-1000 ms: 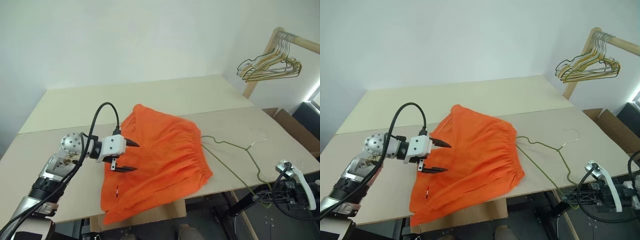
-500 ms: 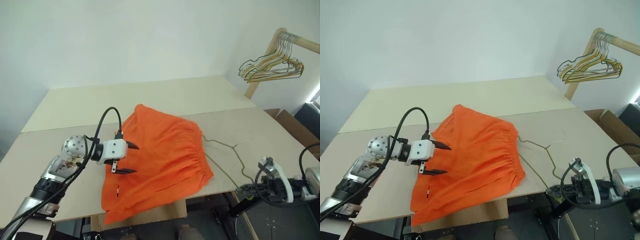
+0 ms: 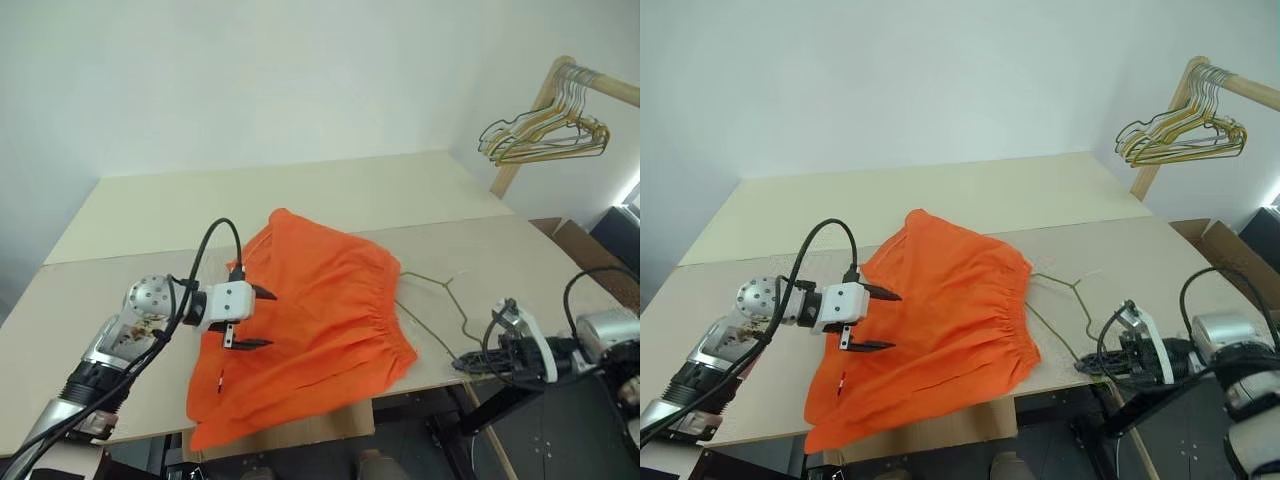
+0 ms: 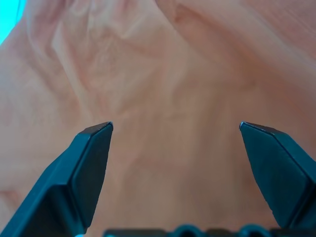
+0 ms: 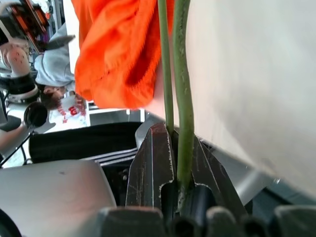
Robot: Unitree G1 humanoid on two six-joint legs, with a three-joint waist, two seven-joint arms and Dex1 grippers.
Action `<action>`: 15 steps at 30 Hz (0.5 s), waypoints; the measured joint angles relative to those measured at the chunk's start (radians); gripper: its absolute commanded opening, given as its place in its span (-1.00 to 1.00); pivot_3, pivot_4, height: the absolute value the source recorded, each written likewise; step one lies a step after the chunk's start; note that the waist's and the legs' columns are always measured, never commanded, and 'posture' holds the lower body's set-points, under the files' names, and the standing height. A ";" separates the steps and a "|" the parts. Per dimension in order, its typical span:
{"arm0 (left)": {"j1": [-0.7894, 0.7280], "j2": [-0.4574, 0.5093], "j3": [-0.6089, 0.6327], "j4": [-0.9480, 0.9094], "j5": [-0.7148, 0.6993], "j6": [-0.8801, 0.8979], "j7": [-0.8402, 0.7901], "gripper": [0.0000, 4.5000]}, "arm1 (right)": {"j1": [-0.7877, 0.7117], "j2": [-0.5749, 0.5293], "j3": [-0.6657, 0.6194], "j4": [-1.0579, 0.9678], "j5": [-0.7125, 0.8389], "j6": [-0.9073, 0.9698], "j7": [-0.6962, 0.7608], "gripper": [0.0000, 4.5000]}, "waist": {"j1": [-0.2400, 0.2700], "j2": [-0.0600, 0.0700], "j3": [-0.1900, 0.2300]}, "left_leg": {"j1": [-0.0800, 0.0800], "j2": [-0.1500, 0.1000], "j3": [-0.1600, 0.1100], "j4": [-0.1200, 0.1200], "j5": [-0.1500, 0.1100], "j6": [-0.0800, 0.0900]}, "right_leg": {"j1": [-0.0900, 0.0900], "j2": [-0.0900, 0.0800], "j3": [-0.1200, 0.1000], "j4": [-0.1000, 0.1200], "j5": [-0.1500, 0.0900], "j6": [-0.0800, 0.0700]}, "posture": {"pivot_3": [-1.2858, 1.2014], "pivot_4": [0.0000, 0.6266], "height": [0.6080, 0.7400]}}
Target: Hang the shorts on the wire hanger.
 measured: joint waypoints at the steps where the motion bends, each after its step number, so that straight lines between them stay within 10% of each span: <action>1: 0.002 0.000 0.000 0.000 0.001 0.000 0.002 0.98 | -0.012 0.011 0.002 0.025 -0.006 -0.011 0.000 -1.00 | 0.001 0.000 0.000 | 0.000 0.000 0.000 0.000 0.000 0.000 | 0.000 0.000 0.000 0.000 0.000 0.000 | 0.00 -1.00 1.00; 15: 0.031 0.018 0.001 -0.008 0.020 0.000 0.031 0.98 | -0.097 0.157 -0.031 0.233 -0.076 -0.105 0.004 -1.00 | 0.023 -0.001 -0.001 | 0.001 0.000 0.000 0.003 0.000 0.000 | 0.000 0.001 0.000 0.006 0.000 0.000 | 0.02 -1.00 1.00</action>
